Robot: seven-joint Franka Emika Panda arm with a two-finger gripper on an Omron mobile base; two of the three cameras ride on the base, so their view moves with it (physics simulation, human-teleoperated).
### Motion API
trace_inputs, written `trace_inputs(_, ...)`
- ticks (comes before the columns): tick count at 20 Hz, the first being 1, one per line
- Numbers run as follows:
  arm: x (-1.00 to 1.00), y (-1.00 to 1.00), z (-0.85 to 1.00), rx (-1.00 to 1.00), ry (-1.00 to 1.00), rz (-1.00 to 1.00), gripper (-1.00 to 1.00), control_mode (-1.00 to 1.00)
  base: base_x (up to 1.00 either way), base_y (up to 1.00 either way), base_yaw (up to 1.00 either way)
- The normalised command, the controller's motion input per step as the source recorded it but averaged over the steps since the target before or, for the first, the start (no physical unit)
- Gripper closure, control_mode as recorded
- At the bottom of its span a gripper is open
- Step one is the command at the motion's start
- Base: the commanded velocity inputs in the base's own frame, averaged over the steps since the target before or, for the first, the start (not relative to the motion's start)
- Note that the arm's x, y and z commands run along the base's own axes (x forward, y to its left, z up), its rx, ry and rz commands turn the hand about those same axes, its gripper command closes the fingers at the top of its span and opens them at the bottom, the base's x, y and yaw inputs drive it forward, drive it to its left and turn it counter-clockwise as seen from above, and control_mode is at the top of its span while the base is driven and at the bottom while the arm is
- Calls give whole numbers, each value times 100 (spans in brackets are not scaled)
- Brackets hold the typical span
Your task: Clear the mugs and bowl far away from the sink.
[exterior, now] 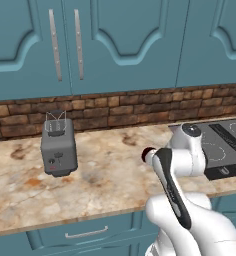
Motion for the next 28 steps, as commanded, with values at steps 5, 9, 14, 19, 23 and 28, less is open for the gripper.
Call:
trace_inputs(5,-81,-3,40,0,0,-1,-100,-100,0,0,0)
trace_inputs(9,-77,0,35,0,2,-1,-100,-100,0,0,0)
trace_inputs(14,-77,0,17,0,0,0,-100,-100,0,0,0)
trace_inputs(19,-53,0,15,0,0,0,-100,-100,0,0,0)
trace_inputs(23,-17,0,36,0,0,0,-100,-100,0,0,0)
trace_inputs(28,-23,0,37,0,0,0,-100,-100,0,0,0)
